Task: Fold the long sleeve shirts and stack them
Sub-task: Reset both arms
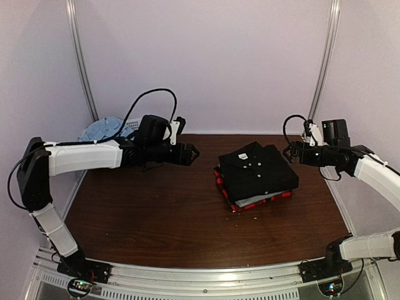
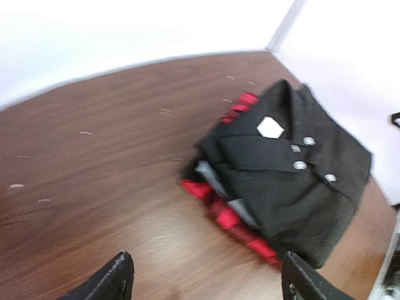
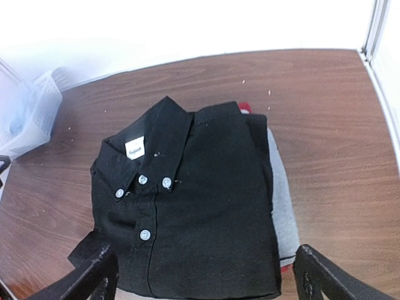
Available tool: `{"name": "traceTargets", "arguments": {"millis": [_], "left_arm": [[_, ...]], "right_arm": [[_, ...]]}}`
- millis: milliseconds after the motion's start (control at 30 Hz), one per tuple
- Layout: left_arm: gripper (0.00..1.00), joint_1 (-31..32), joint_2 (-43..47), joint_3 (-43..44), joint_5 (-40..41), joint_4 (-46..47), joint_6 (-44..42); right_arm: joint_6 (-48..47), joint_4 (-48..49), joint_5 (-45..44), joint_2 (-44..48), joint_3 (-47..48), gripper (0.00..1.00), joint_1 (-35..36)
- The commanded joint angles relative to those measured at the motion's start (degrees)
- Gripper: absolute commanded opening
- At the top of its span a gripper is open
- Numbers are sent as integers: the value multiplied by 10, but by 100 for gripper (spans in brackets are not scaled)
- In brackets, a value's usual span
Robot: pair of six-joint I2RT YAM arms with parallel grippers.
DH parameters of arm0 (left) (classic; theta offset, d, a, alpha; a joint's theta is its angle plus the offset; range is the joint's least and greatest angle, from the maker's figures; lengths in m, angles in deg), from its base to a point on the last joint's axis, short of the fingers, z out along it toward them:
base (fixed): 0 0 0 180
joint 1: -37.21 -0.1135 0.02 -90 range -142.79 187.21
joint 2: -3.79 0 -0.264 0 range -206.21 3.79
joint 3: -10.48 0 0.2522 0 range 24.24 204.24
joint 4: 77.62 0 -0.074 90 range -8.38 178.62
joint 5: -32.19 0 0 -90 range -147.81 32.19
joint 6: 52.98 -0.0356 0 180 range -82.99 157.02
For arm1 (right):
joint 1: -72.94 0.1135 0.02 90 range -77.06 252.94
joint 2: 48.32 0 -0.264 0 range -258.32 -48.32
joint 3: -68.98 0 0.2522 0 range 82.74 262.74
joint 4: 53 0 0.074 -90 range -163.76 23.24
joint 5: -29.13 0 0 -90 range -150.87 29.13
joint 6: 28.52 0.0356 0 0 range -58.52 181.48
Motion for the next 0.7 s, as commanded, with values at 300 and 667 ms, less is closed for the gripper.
{"name": "traceTargets", "arguments": {"millis": [300, 667], "left_arm": [[98, -49, 319, -190, 285, -43, -103], [98, -64, 481, -292, 258, 24, -129]], "right_arm": [[-13, 34, -106, 68, 17, 100, -3], [-33, 133, -115, 163, -68, 100, -3]]}}
